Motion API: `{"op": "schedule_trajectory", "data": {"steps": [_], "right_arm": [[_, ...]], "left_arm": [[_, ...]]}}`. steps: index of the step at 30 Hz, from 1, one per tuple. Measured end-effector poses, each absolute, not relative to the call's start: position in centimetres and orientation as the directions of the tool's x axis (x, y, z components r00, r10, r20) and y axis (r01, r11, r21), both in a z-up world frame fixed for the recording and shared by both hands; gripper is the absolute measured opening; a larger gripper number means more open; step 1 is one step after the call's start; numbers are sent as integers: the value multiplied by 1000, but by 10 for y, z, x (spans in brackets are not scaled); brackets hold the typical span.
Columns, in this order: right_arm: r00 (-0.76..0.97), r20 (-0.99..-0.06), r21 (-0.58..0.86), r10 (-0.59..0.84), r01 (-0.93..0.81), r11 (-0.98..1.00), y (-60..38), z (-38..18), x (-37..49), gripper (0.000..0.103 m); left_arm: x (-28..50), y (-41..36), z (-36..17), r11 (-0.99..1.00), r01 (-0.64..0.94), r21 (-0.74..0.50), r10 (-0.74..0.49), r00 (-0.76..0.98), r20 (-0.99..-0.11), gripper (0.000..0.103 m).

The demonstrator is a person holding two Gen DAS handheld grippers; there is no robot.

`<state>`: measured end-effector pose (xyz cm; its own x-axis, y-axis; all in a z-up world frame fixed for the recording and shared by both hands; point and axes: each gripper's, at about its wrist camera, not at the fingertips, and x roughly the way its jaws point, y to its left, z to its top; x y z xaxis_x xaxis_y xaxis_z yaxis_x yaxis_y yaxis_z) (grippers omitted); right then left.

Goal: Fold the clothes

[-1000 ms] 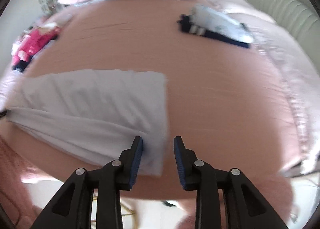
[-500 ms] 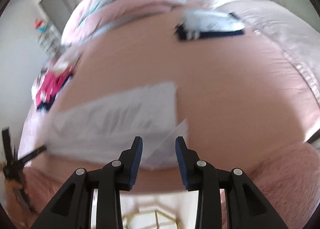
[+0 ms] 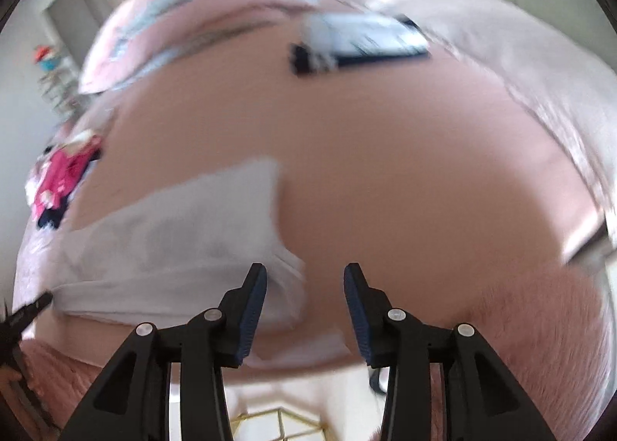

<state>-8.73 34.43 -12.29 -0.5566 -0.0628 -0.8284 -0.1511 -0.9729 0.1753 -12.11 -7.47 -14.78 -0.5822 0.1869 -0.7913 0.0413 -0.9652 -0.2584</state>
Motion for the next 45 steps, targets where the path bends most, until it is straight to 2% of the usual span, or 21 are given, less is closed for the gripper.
{"op": "schedule_trajectory", "data": {"steps": [3,5,8,9,10,12,14,18,20,22,25,29,31,34,37,39,42,45], "right_arm": [[-593,-800,153,-92,-53,-987,321,-109,-101,42],[-575,-808,169,-127,-20,-985,309,-112,-112,42],[-457,-888,74,-50,-35,-997,295,-141,-120,43],[-450,-892,56,-38,-27,-998,299,-143,-117,46],[-450,-893,32,-24,-11,-999,299,-141,-114,49],[-459,-888,-29,10,33,-999,297,-134,-109,49],[-507,-862,-88,24,104,-991,284,-115,-109,51],[-547,-824,70,-149,164,-984,262,-101,-130,51],[-513,-841,110,-173,151,-982,254,-116,-146,51],[-472,-862,136,-185,136,-981,246,-133,-161,51],[-445,-887,53,-124,168,-984,235,-151,-158,51],[-480,-865,-8,-146,305,-952,222,-138,-142,52],[-519,-844,-21,-132,278,-960,227,-131,-141,52],[-544,-822,92,-167,163,-982,252,-129,-139,52],[-503,-847,158,-172,70,-985,284,-147,-140,51],[-496,-856,144,-147,45,-989,298,-155,-140,51],[-530,-822,245,-207,-2,-969,319,-151,-130,51],[-618,-743,400,-256,-104,-910,342,-140,-109,54]], "left_arm": [[-127,-57,-151,-967,-25,-253,220,-580,-784,13],[-136,-49,-163,-978,-13,-206,181,-529,-829,13],[-137,-63,-177,-977,38,-210,168,-474,-864,13],[-134,-72,-175,-969,67,-240,180,-477,-861,13],[-131,-80,-169,-970,109,-215,137,-484,-864,13],[-128,-83,-154,-973,103,-208,123,-531,-838,13],[-136,-76,-141,-957,7,-289,234,-568,-789,13],[-173,-23,-139,-932,-204,-298,361,-546,-756,13],[-190,-1,-159,-941,-242,-238,330,-489,-808,13],[-187,13,-179,-959,-247,-137,239,-451,-860,13],[-171,-3,-174,-963,-229,-142,241,-502,-830,13],[-156,-26,-169,-972,-193,-131,220,-568,-793,13],[-155,-41,-163,-963,-171,-208,269,-589,-762,13],[-145,-40,-147,-954,-206,-218,300,-632,-714,14],[-157,-39,-163,-959,-182,-219,284,-585,-760,14],[-164,-37,-180,-962,-175,-208,270,-537,-799,14],[-164,-40,-179,-958,-165,-233,286,-559,-779,14],[-162,-43,-181,-954,-149,-259,297,-557,-775,18]]}}
